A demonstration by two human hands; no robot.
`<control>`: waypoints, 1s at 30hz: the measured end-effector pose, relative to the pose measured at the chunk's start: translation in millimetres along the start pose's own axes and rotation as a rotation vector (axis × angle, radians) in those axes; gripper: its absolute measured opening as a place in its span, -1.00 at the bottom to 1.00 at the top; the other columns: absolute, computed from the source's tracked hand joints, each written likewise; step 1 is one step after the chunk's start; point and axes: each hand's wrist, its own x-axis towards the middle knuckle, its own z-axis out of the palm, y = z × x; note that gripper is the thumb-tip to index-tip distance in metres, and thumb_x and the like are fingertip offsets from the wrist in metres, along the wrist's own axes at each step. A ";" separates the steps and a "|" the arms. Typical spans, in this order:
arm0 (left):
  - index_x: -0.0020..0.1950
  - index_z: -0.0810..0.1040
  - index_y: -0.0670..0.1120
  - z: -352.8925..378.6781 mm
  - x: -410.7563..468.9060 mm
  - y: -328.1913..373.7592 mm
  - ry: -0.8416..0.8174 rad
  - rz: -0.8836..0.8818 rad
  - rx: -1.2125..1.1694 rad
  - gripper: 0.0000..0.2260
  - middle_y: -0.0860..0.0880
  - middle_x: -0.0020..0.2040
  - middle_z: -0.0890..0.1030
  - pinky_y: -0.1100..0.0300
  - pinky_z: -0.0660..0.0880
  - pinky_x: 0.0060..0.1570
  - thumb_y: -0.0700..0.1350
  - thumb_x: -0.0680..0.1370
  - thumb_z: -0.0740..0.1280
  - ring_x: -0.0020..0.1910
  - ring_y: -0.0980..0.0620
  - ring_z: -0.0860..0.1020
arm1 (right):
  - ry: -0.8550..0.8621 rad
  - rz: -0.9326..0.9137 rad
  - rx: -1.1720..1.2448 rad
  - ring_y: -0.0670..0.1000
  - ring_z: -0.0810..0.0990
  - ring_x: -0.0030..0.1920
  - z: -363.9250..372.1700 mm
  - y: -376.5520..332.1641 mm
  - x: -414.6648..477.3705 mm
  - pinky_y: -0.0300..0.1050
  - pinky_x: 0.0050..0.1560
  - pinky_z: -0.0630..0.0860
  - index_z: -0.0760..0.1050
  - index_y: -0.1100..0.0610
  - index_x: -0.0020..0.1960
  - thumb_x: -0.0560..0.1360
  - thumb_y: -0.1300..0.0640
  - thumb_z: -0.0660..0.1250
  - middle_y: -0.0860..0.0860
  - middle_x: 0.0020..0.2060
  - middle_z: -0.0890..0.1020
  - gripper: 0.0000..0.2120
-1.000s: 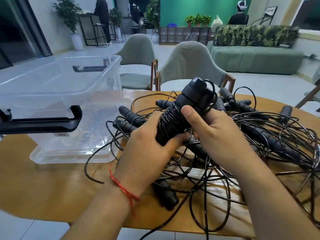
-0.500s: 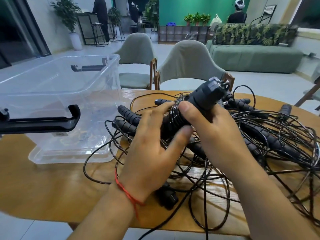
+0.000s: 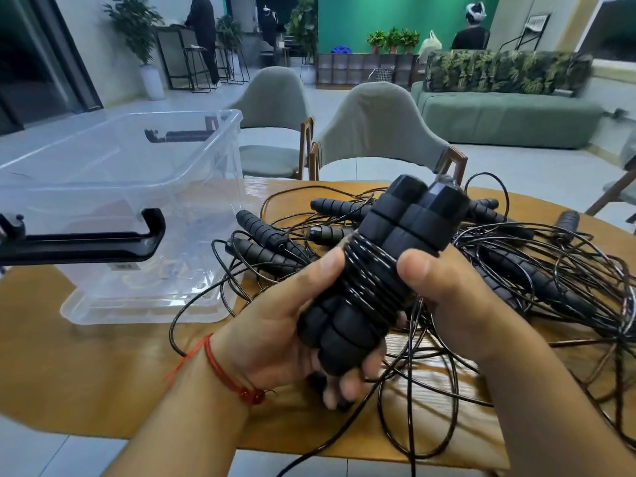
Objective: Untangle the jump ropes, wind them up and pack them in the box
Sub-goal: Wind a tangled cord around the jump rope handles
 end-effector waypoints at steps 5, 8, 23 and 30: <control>0.11 0.69 -0.02 7.8 1.9 7.9 0.295 0.147 0.151 -0.59 -0.14 -0.27 0.63 0.27 0.50 -0.52 0.30 0.57 0.39 -0.46 0.03 0.60 | 0.189 -0.068 -0.215 -0.20 0.69 -0.02 5.3 -4.6 2.0 -0.39 0.00 0.55 0.60 -0.26 0.01 0.49 -0.54 0.21 -0.22 -0.09 0.71 -0.58; 0.10 0.64 0.05 13.0 5.2 6.1 0.510 0.282 0.575 -0.72 -0.08 -0.13 0.69 0.13 0.61 -0.39 0.22 0.60 0.37 -0.25 -0.02 0.69 | 0.284 -0.034 -0.299 -0.08 0.72 0.04 2.0 -0.5 2.1 -0.12 0.06 0.63 0.63 -0.20 0.09 0.42 -0.61 0.22 -0.10 -0.04 0.75 -0.42; 0.25 0.54 0.02 7.8 4.6 -2.8 0.881 0.863 1.062 -0.64 0.08 -0.05 0.65 0.15 0.62 -0.16 0.26 0.67 0.25 -0.09 0.10 0.67 | 0.333 -0.152 -0.431 -0.03 0.56 -0.16 -7.2 -3.1 4.1 -0.04 -0.11 0.42 0.63 -0.06 0.03 0.65 -0.44 0.04 -0.11 -0.24 0.58 -0.43; 0.40 0.48 -0.06 1.6 11.4 -6.2 1.056 0.748 1.232 -0.60 0.12 0.02 0.66 0.24 0.62 -0.10 0.12 0.65 0.37 -0.02 0.14 0.68 | 0.361 -0.042 -0.608 -0.10 0.64 -0.13 2.5 -9.5 5.3 -0.04 -0.16 0.48 0.61 -0.20 0.07 0.64 -0.31 0.20 -0.26 -0.20 0.66 -0.72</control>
